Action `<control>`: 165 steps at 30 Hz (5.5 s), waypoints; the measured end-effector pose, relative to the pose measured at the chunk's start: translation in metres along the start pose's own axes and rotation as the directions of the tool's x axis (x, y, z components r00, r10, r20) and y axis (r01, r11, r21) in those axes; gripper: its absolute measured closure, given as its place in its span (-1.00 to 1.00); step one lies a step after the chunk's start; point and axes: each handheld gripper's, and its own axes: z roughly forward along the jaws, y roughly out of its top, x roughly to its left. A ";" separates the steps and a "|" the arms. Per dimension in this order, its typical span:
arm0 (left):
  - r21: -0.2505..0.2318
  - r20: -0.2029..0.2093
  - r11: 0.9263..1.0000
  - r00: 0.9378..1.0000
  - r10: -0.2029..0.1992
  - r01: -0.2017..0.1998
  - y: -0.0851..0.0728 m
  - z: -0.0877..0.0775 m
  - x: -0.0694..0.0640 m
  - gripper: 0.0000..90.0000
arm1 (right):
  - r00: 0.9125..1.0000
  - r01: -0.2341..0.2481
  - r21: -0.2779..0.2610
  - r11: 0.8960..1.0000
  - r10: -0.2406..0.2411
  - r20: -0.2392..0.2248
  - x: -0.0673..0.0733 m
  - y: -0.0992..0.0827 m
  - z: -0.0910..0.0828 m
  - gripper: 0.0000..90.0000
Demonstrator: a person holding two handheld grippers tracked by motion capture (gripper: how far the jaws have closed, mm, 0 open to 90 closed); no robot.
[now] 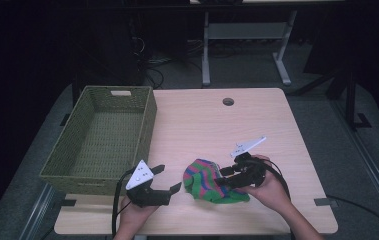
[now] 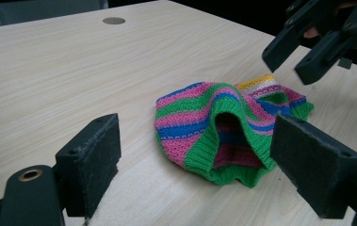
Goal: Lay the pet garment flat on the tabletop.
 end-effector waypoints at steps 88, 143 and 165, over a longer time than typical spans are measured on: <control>0.105 0.156 0.992 0.986 0.057 -0.074 0.003 0.048 -0.021 -0.29 | 0.996 0.087 -0.148 0.985 -0.083 0.030 0.009 0.031 -0.055 0.82; 0.184 0.097 0.980 0.994 0.054 -0.072 0.083 0.111 0.025 0.82 | 0.981 -0.094 -0.190 0.977 0.123 0.147 -0.060 0.018 -0.058 0.80; 0.207 0.014 0.978 1.000 -0.002 -0.001 0.076 0.129 0.036 0.48 | 0.963 -0.135 -0.172 0.976 0.170 0.208 -0.090 0.021 -0.038 0.61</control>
